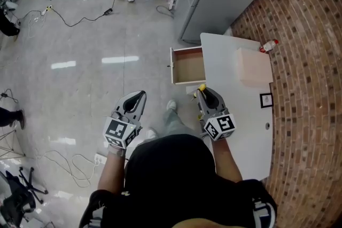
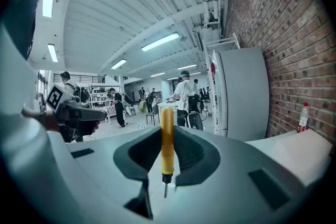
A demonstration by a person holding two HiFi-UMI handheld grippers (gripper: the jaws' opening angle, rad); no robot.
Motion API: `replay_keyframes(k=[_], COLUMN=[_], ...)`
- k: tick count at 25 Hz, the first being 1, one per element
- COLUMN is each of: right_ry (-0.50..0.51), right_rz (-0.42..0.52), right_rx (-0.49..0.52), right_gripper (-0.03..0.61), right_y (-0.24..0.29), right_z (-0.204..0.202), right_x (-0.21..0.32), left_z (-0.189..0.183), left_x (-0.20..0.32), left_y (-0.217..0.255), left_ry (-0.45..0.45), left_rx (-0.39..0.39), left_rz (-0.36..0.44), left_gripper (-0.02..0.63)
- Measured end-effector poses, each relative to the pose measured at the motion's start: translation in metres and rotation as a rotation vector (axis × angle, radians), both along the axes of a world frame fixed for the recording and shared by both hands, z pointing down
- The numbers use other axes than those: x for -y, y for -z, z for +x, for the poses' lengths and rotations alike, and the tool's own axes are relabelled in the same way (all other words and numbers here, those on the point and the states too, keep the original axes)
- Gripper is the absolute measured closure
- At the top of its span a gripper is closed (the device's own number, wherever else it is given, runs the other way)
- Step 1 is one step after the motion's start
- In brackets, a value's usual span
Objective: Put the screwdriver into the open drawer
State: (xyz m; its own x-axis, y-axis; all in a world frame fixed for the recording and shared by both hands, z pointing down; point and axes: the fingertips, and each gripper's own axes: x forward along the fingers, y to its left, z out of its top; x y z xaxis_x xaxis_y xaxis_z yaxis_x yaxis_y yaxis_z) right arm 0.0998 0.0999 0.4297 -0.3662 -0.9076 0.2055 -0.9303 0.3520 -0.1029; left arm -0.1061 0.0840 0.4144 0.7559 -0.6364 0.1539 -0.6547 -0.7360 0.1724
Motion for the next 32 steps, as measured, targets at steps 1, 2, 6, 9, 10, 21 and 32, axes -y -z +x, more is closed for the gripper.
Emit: replay_keyframes(k=[1, 2, 6, 9, 10, 21, 32], right_ry=[0.008, 0.015, 0.034, 0.046, 0.048, 0.1, 0.183], right_rz=[0.001, 0.003, 0.005, -0.001, -0.004, -0.036, -0.097], right_rx=[-0.004, -0.004, 0.008, 0.014, 0.017, 0.037, 0.068], right_gripper=[0.5, 0.5, 0.5, 0.5, 0.5, 0.5, 0.5], right_y=[0.0, 0.0, -0.001, -0.003, -0.004, -0.017, -0.047], right_z=[0.001, 0.002, 0.012, 0.024, 0.029, 0.083, 0.093], right_x=[0.008, 0.017, 0.054, 0.081, 0.09, 0.182, 0.236], left_z=[0.001, 0.003, 0.015, 0.031, 0.038, 0.105, 0.126], left_x=[0.007, 0.014, 0.047, 0.076, 0.085, 0.174, 0.209], left_y=[0.0, 0.0, -0.001, -0.005, -0.006, -0.009, -0.026], left_ry=[0.003, 0.006, 0.019, 0.02, 0.018, 0.037, 0.109], left_rx=[0.004, 0.009, 0.017, 0.02, 0.024, 0.057, 0.101], left_rz=[-0.002, -0.002, -0.01, -0.023, -0.025, -0.041, -0.095], left_gripper=[0.609, 0.609, 0.609, 0.609, 0.609, 0.609, 0.609])
